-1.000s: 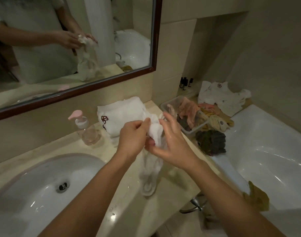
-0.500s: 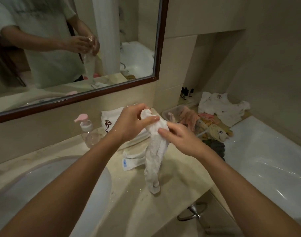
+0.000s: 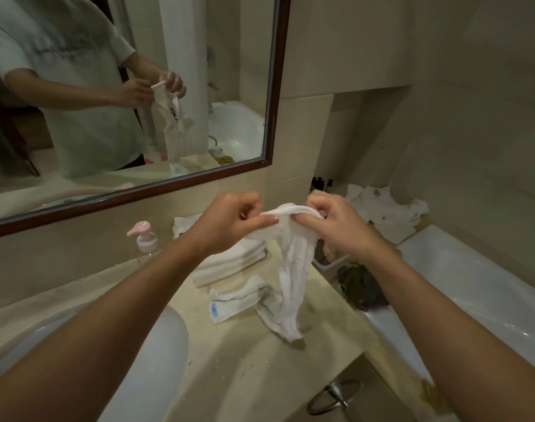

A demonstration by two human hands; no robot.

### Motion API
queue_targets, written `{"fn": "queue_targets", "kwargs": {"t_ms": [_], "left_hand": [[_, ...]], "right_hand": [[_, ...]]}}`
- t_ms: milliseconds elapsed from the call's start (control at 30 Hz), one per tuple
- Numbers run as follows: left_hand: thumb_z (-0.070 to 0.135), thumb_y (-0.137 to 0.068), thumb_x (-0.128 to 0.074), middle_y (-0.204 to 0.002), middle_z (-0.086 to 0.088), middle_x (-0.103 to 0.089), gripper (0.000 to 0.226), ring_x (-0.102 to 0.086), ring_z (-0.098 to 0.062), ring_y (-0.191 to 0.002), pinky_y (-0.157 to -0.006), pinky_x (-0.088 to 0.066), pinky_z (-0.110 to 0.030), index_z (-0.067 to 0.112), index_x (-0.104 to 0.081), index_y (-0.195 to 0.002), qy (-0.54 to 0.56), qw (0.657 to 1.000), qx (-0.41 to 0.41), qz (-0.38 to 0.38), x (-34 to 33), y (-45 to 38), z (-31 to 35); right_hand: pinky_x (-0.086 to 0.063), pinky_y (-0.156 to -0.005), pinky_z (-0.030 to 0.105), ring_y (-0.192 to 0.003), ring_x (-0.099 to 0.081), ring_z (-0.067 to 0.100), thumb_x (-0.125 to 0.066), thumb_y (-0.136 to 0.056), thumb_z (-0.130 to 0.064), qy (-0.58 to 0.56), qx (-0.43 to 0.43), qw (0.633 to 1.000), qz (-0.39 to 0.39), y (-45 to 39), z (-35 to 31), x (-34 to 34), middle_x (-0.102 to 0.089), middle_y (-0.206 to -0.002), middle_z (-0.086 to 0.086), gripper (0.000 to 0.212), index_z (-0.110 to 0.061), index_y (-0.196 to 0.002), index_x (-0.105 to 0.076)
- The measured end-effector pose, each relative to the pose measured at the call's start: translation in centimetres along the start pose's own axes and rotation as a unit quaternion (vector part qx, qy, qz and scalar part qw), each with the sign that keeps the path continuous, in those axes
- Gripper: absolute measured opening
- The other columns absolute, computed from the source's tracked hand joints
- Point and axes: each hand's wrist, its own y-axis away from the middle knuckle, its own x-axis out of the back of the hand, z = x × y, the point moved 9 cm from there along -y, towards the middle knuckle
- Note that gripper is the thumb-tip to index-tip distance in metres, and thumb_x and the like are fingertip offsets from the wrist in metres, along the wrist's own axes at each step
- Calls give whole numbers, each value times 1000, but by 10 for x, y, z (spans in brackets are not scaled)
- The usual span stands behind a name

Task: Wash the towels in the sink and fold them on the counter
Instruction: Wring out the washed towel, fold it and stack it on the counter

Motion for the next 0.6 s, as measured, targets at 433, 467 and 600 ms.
{"fn": "queue_targets", "kwargs": {"t_ms": [433, 467, 600], "left_hand": [[16, -102, -48, -87, 3, -66, 24, -57, -5, -76, -71, -43, -26, 18, -72, -98, 141, 987, 73, -6, -2, -20, 12], [16, -102, -46, -85, 6, -63, 25, -55, -5, -76, -71, -42, -26, 19, -69, -93, 149, 986, 72, 1, 2, -23, 17], [22, -103, -42, -87, 3, -59, 25, -54, -13, -82, -71, -42, -31, 18, -64, -91, 140, 988, 68, 9, 7, -28, 31]], "right_hand": [[-48, -65, 36, -76, -64, 25, -71, -88, -46, 62, -42, 993, -95, -11, 1, 16, -63, -87, 9, 43, -6, -91, -56], [-53, -70, 37, -83, -68, 23, -74, -87, -45, 49, -68, 988, -128, -9, 8, 11, -66, -94, 7, 42, -8, -98, -56], [-59, -89, 47, -99, -72, 19, -76, -87, -33, 4, -133, 962, -240, -1, 37, -16, -71, -112, 3, 38, -18, -119, -61]]}}
